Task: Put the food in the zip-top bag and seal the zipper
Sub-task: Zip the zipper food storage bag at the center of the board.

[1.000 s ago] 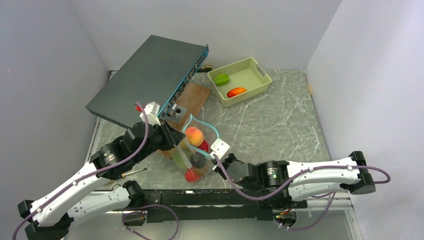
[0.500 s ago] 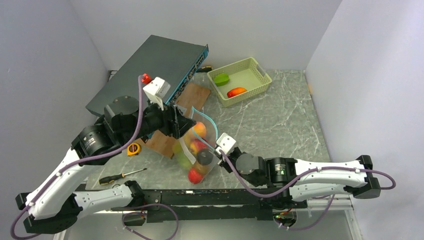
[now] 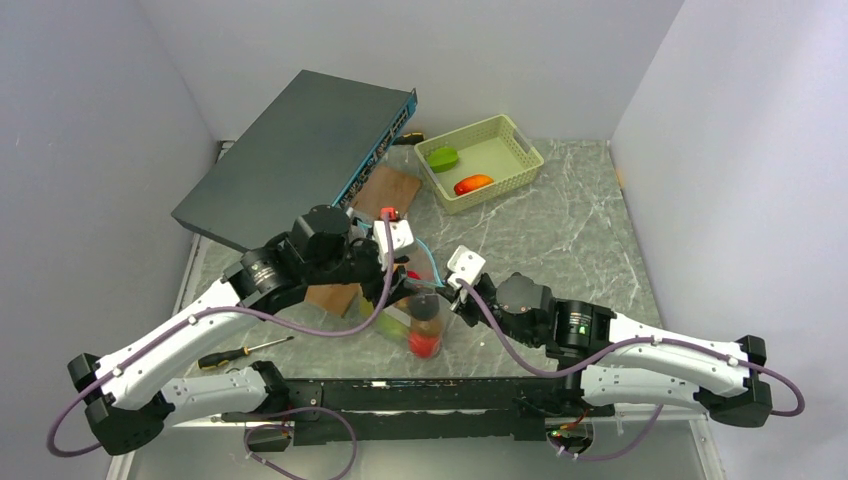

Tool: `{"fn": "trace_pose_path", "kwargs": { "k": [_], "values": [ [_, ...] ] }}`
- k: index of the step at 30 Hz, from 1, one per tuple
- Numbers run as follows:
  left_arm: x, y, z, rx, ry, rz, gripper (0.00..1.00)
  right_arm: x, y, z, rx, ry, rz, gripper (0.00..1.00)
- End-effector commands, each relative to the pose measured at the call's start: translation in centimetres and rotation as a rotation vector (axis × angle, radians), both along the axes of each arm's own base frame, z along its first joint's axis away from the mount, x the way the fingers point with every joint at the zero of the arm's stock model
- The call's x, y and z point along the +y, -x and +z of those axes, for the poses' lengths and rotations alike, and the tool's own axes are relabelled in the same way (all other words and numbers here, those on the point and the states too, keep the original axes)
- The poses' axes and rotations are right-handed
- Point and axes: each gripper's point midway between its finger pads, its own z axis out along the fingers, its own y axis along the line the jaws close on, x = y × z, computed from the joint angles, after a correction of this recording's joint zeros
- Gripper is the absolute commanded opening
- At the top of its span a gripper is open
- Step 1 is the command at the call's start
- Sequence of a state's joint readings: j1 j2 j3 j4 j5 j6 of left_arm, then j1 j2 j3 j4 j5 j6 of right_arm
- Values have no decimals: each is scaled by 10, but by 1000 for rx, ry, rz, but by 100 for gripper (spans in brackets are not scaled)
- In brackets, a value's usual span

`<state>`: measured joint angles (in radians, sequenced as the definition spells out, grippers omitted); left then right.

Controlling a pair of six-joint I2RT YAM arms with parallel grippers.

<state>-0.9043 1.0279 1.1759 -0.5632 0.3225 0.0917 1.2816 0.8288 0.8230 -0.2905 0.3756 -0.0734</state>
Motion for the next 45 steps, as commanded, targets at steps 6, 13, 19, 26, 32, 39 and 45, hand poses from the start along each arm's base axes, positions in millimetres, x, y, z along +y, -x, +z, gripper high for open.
{"fn": "trace_pose_path", "kwargs": {
  "k": [6,13,19,26,32,39,45],
  "values": [
    [-28,-3,-5,-168,-45,-185,61,8,7,22,-36,-39,105,0],
    [-29,0,-19,-113,-96,-207,47,5,4,17,-34,-27,82,0],
    [-19,-11,-19,-112,-90,-92,20,1,-5,6,7,-7,-4,4],
    [-15,-13,-10,-56,73,51,6,-6,-9,4,87,-226,-97,54],
    [-10,-5,6,-49,194,77,4,3,-5,11,163,-402,-25,66],
    [-13,1,16,-23,236,64,4,14,-9,25,220,-508,61,50],
    [-13,4,10,-12,210,68,4,12,-14,21,233,-518,81,6]
  ]
}}
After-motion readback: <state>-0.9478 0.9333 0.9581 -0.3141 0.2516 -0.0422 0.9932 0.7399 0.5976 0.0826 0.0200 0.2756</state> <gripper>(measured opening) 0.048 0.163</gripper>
